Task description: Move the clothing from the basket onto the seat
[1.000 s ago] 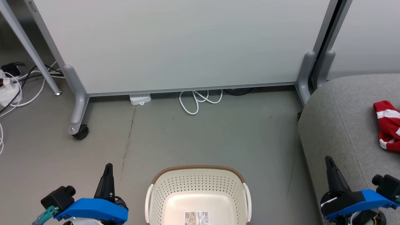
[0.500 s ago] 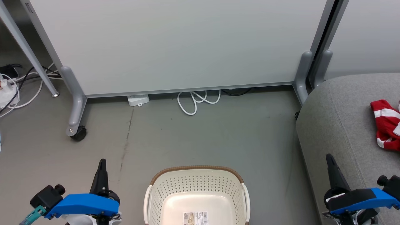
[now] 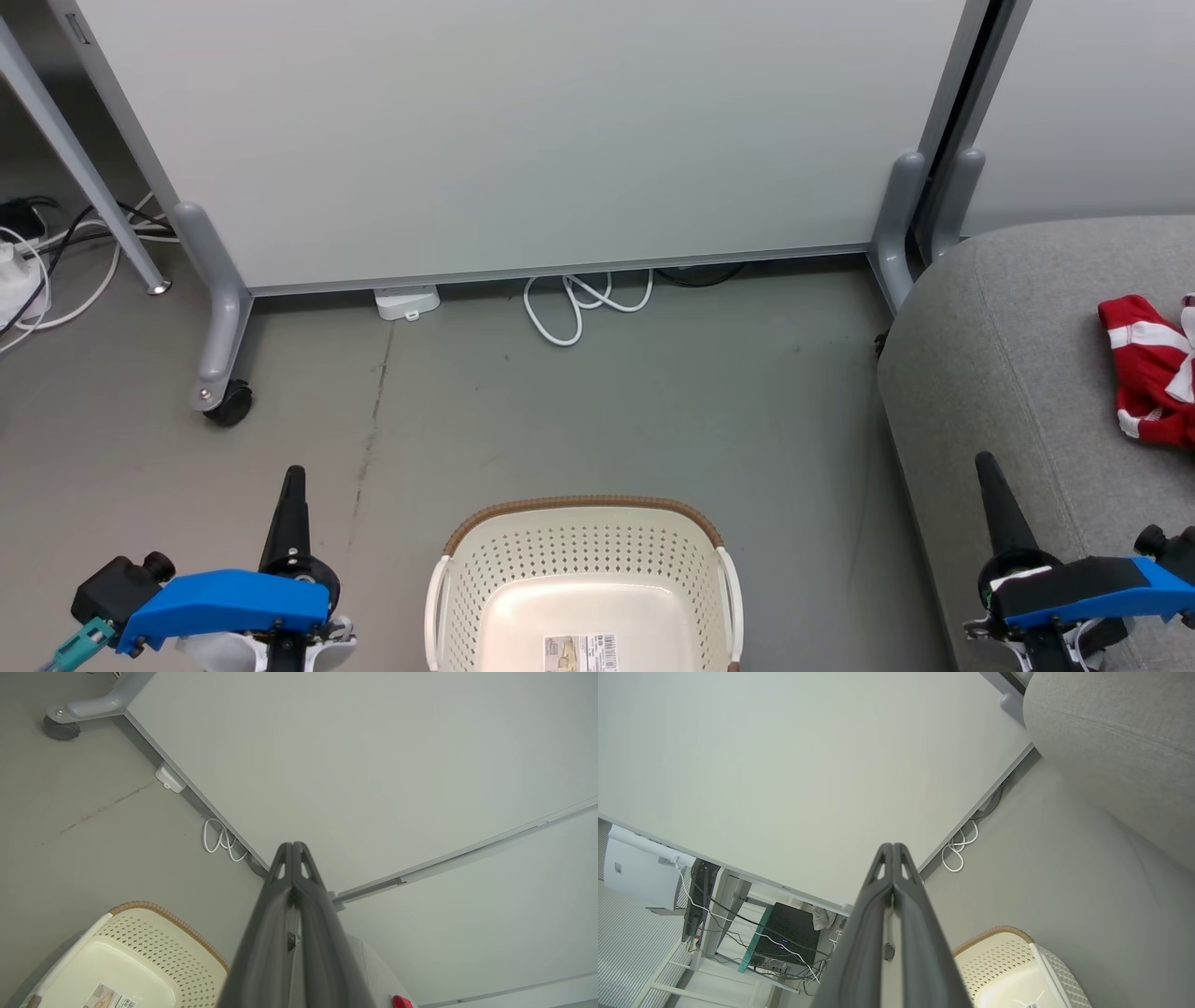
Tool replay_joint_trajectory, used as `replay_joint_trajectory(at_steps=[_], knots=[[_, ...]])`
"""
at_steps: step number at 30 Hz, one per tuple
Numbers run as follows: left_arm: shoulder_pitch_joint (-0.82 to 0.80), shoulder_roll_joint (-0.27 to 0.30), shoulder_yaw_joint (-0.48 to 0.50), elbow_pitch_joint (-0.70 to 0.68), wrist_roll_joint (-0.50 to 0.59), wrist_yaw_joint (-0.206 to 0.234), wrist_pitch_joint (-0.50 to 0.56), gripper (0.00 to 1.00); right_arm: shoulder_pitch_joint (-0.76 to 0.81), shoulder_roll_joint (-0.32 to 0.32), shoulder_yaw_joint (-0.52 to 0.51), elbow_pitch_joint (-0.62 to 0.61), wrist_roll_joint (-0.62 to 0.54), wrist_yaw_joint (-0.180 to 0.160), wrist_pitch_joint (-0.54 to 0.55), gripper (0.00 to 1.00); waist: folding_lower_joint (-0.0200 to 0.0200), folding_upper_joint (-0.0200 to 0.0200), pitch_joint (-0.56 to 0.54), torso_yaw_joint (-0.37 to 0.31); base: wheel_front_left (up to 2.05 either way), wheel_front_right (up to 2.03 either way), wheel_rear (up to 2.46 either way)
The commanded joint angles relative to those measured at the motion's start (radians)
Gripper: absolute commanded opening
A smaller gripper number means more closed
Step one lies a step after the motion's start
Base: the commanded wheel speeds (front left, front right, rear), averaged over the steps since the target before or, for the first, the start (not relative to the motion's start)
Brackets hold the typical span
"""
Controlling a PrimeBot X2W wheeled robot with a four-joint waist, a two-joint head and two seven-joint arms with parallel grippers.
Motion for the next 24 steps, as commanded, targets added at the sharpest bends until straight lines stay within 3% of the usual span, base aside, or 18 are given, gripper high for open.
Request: replay_joint_trajectory(at_steps=[1, 24], knots=[[-0.024, -0.001, 0.012, -0.017, -0.023, 0.003, 0.007, 0.00, -0.026, -0.006, -0.003, -0.012, 0.028, 0.000, 0.007, 0.00, -0.0001, 0.0000, 0.000, -0.001, 0.00, 0.00, 0.00], [-0.029, -0.012, 0.058, -0.052, -0.213, 0.007, 0.064, 0.00, -0.034, -0.007, -0.006, -0.012, 0.255, 0.000, 0.043, 0.00, -0.0001, 0.0000, -0.003, -0.015, 0.00, 0.00, 0.00]])
